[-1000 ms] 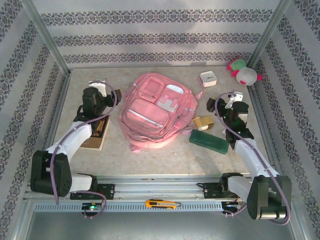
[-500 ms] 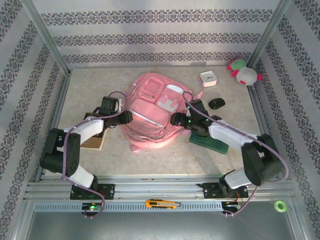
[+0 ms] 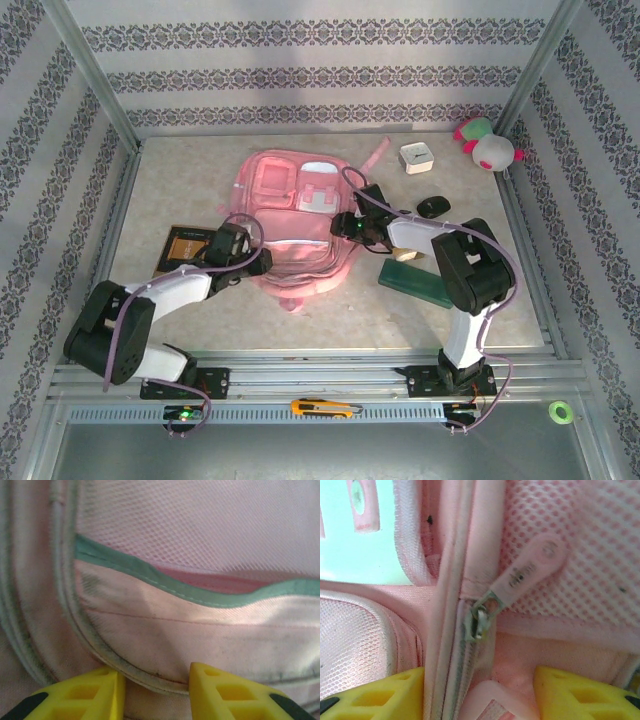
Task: Pack books, pencil case, and school supplies into a backpack
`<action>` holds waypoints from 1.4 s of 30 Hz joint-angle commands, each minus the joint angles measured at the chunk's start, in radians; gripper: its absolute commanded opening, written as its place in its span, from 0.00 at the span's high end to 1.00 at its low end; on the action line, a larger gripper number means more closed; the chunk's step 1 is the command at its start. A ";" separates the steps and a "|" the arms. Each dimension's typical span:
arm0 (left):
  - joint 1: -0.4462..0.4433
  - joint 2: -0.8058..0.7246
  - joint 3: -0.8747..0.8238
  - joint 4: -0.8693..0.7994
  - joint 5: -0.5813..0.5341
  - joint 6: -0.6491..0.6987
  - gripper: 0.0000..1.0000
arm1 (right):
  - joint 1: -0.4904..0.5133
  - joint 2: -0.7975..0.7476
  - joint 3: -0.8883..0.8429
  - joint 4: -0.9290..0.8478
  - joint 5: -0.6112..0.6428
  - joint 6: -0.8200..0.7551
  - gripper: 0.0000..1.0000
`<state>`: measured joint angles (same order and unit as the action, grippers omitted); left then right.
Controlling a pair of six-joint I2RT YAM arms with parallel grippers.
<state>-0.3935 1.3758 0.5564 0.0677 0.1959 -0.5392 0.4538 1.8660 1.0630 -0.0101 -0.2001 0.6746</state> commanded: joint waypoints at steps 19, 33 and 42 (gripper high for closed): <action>-0.081 -0.039 0.370 -0.507 0.372 1.290 0.26 | -0.092 -0.864 -0.495 0.052 -0.029 -0.163 0.38; -0.087 0.207 0.389 -0.295 0.191 1.558 0.22 | -0.087 -0.950 -0.559 0.076 -0.041 -0.194 0.36; -0.090 0.317 0.412 -0.252 0.125 1.561 0.19 | -0.089 -0.966 -0.567 0.084 -0.021 -0.196 0.35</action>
<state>-0.4706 1.6482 0.9611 -0.2405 0.3779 0.9916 0.3626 0.9192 0.5137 0.0456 -0.2337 0.4965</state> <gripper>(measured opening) 0.808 0.644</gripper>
